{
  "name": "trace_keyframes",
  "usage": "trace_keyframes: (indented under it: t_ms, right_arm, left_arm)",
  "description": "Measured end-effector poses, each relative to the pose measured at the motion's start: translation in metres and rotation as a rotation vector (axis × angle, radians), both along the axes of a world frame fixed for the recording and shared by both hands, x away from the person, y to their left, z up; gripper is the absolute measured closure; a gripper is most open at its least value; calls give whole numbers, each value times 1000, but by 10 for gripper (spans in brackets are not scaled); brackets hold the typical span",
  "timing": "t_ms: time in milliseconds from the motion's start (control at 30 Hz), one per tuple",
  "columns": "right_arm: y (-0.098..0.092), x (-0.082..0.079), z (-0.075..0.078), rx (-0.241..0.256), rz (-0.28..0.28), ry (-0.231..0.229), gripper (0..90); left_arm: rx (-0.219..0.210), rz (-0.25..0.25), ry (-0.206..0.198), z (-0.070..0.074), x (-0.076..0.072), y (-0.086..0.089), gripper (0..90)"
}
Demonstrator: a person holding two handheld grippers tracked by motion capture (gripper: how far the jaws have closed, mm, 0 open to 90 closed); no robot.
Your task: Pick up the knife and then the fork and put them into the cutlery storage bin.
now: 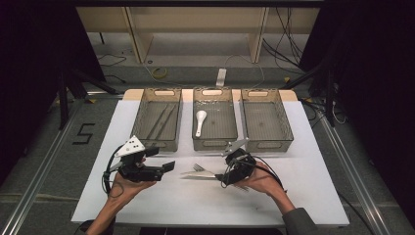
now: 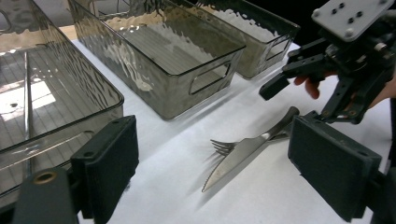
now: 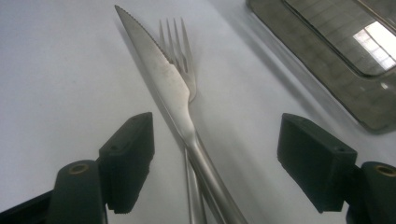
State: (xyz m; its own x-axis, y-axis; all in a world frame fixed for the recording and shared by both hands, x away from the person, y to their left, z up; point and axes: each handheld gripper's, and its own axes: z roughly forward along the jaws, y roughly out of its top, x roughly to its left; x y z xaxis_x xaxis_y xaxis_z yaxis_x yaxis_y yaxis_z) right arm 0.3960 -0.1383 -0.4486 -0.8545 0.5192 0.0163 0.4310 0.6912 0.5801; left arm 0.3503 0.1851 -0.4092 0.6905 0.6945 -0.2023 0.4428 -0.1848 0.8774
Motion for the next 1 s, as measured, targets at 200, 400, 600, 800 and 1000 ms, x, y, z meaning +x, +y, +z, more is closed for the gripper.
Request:
trace_keyframes:
  t_ms: [200, 400, 600, 800, 1000]
  right_arm:
    - [11, 1, -9, -50, 23, 15, 337]
    - [13, 5, -15, -72, 28, 40, 421]
    - [16, 4, -18, -102, 50, 40, 488]
    - [17, 4, -19, -109, 51, 50, 555]
    - [19, 4, -21, -129, 76, 49, 615]
  left_arm:
    - [-1, -5, 1, 0, 0, -1, 156]
    - [-1, -11, 1, 0, 0, -2, 156]
    - [2, -13, 0, 0, -1, -2, 156]
    - [1, -14, -3, 0, -1, -2, 157]
    - [3, -17, -1, 0, -1, -2, 157]
